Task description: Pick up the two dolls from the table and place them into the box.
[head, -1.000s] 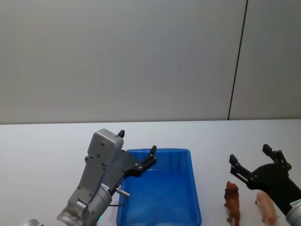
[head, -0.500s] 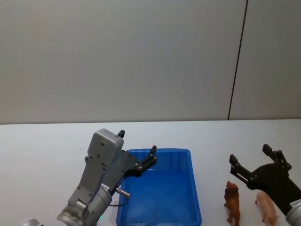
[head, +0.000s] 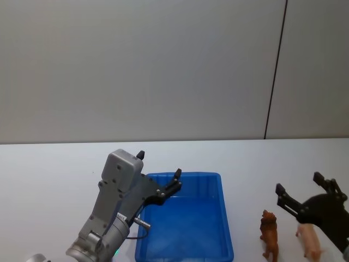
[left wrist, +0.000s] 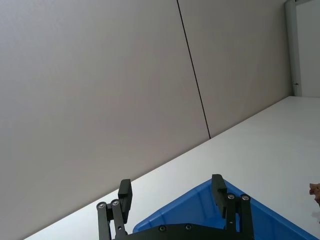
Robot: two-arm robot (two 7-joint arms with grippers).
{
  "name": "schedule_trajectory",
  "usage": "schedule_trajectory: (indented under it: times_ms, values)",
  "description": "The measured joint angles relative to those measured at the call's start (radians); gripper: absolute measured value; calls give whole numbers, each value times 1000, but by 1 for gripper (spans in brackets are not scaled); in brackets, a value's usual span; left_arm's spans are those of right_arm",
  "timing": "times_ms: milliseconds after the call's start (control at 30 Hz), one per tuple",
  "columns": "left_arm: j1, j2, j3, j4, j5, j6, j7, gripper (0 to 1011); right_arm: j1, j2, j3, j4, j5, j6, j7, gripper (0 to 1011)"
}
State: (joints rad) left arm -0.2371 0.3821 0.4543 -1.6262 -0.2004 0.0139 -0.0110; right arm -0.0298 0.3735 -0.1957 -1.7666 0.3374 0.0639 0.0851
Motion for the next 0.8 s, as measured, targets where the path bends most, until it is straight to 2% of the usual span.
schedule_trajectory:
  times_ms: [433, 800]
  values:
    - [0, 0, 0, 0, 0, 0, 0, 1002, -48, 64, 42, 13, 62, 86, 27, 1001]
    - [0, 0, 0, 0, 0, 0, 0, 1002, -49, 76, 45, 66, 54, 148, 49, 1001]
